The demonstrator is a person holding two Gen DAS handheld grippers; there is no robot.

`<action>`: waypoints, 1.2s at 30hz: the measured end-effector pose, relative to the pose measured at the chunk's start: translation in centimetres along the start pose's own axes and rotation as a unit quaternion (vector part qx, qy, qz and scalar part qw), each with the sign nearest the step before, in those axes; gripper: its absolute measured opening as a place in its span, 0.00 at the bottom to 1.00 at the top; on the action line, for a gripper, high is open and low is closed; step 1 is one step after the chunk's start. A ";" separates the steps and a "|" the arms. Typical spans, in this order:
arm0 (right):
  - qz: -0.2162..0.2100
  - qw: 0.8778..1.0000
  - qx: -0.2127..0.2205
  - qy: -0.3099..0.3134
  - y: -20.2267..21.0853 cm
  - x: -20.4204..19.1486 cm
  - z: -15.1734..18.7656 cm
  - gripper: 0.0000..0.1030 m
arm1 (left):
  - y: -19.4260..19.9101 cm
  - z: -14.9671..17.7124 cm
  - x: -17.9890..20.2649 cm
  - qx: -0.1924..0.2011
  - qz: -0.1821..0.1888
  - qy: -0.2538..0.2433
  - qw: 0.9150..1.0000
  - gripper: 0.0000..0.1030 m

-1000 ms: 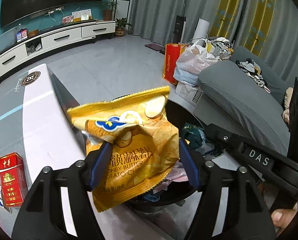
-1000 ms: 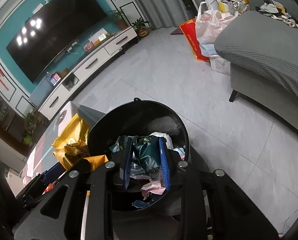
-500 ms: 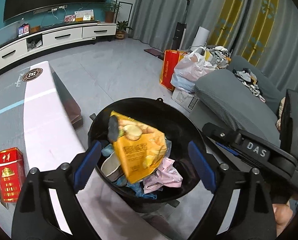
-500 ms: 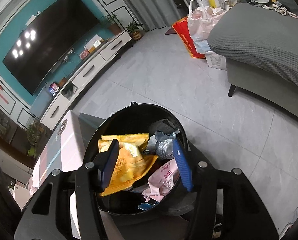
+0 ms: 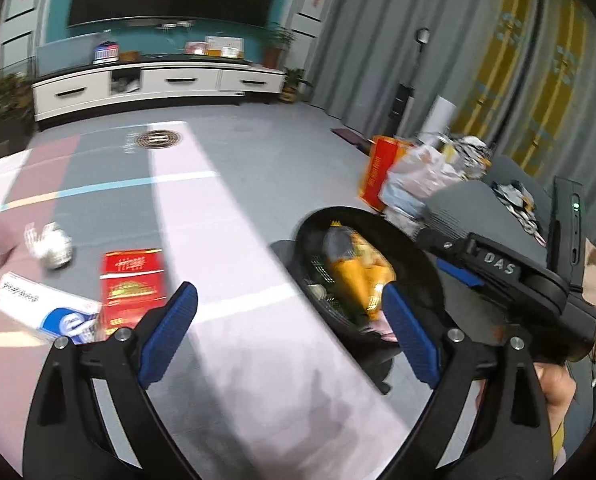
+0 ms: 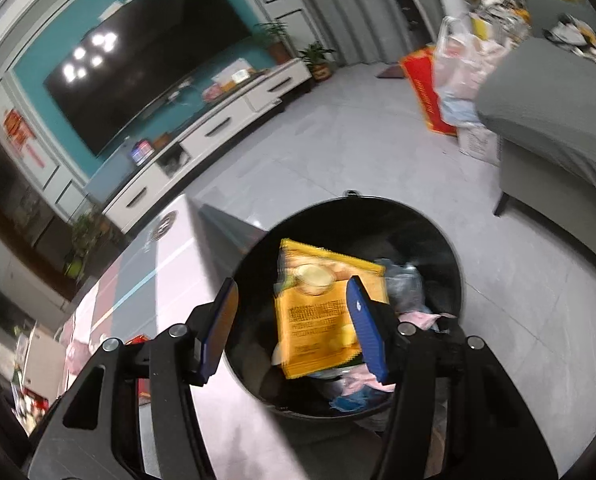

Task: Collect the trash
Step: 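Move both tools back toward the boxes on the table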

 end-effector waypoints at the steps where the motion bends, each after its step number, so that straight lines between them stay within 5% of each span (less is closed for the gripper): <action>1: -0.007 1.000 0.001 0.011 0.0 -0.8 0.3 0.56 | 0.5 0.2 -0.9 -0.001 -0.007 0.006 1.000 0.90; 10: -0.048 0.992 -0.032 0.113 -2.1 -8.5 3.8 0.59 | 4.9 3.3 -11.6 0.003 -0.096 0.064 0.993 0.90; 17: -0.057 0.978 -0.079 0.184 -4.5 -13.5 7.5 0.63 | 7.4 4.2 -20.9 0.011 -0.144 0.166 0.975 0.90; 25: -0.054 0.961 -0.124 0.242 -7.1 -17.8 11.9 0.65 | 7.6 5.8 -23.9 0.001 -0.138 0.221 0.966 0.91; 36: -0.022 0.948 -0.135 0.286 -9.2 -19.6 14.4 0.73 | 7.8 6.3 -23.5 -0.002 -0.136 0.215 0.967 0.92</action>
Point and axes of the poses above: each gripper's, at about its wrist camera, not at the fingertips, and y roughly against the way its jaws point, x to its right, z to its underside, the point moved 2 cm from there along -y, roughly the way its jaws point, and after that the axes turned 3 degrees about -y, right-handed, at the moved point
